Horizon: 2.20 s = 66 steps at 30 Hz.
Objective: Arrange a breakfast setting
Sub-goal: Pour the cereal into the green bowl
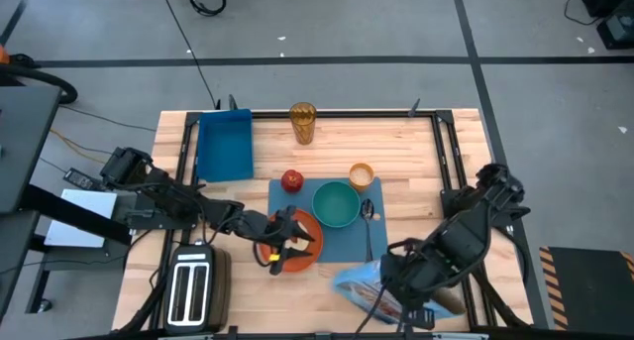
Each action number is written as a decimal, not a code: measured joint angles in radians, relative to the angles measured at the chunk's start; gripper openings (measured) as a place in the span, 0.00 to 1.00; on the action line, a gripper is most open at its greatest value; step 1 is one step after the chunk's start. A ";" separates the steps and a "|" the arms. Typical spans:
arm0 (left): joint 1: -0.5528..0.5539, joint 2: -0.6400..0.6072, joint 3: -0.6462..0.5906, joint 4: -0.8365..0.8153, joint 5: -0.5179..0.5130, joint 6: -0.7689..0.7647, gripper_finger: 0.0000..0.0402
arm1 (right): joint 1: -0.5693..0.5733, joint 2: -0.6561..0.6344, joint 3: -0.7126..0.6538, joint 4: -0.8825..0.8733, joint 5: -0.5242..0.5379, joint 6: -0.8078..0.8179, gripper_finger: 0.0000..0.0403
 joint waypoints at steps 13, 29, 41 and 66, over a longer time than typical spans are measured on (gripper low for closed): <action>-0.024 0.013 0.000 0.129 -0.001 0.011 0.70 | -0.066 0.069 0.125 -0.039 0.092 -0.288 0.01; -0.061 0.044 0.212 -0.103 -0.036 0.053 0.71 | -0.128 0.069 0.125 -0.039 0.184 -0.356 0.01; -0.060 0.096 0.220 -0.115 0.060 0.027 0.59 | -0.119 0.069 0.125 0.020 0.206 -0.388 0.02; -0.055 0.067 0.218 -0.120 0.062 0.114 0.02 | 0.030 -0.108 0.126 0.011 0.506 -0.265 0.29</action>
